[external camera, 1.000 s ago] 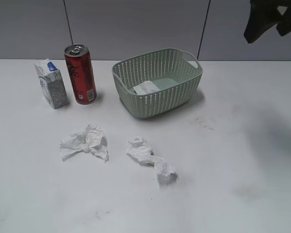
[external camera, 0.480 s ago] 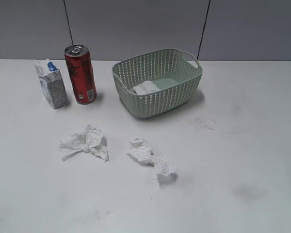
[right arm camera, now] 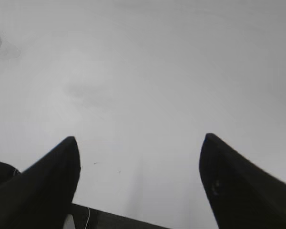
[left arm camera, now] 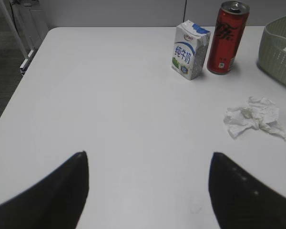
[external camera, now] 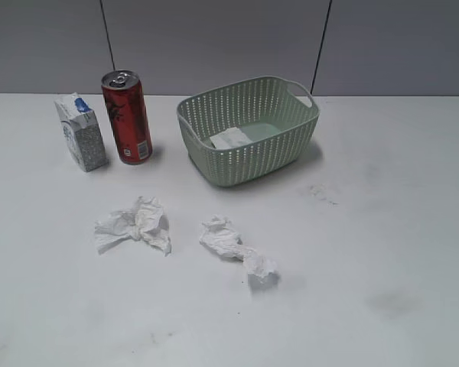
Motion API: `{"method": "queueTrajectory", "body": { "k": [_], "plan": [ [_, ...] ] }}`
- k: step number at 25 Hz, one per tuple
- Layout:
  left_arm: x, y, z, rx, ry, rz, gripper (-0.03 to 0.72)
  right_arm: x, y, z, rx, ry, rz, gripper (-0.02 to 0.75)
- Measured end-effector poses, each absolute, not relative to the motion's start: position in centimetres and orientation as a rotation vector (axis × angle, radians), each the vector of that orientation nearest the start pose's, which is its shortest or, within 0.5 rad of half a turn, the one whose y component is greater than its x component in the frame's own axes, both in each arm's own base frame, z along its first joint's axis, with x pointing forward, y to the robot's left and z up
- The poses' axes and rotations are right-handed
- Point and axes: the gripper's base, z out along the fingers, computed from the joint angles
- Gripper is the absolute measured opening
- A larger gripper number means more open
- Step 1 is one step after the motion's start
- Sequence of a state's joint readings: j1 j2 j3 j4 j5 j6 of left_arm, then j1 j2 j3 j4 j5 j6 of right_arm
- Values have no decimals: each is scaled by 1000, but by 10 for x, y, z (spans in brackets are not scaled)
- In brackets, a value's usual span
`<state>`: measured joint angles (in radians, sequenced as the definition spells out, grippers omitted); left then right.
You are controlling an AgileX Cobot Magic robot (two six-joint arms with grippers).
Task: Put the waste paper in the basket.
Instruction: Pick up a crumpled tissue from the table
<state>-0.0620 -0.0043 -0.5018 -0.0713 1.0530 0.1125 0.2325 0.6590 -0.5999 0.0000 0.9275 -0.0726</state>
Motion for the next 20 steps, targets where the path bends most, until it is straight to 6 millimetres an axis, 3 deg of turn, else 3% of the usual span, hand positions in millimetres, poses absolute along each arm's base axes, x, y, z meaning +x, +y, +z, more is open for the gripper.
{"method": "queueTrajectory", "body": {
  "k": [5,9,15,20],
  "plan": [
    [-6,-5,281,178,2002,-53,591,64,16,269,-352,2306,91,590],
    [0,-6,299,177,1955,-50,591,42,11,265,-334,2193,107,590],
    [31,-10,327,262,2000,-33,591,17,5,264,-311,2036,119,590],
    [65,-19,343,342,2030,-108,591,8,3,265,-302,1977,123,590]
  ]
}}
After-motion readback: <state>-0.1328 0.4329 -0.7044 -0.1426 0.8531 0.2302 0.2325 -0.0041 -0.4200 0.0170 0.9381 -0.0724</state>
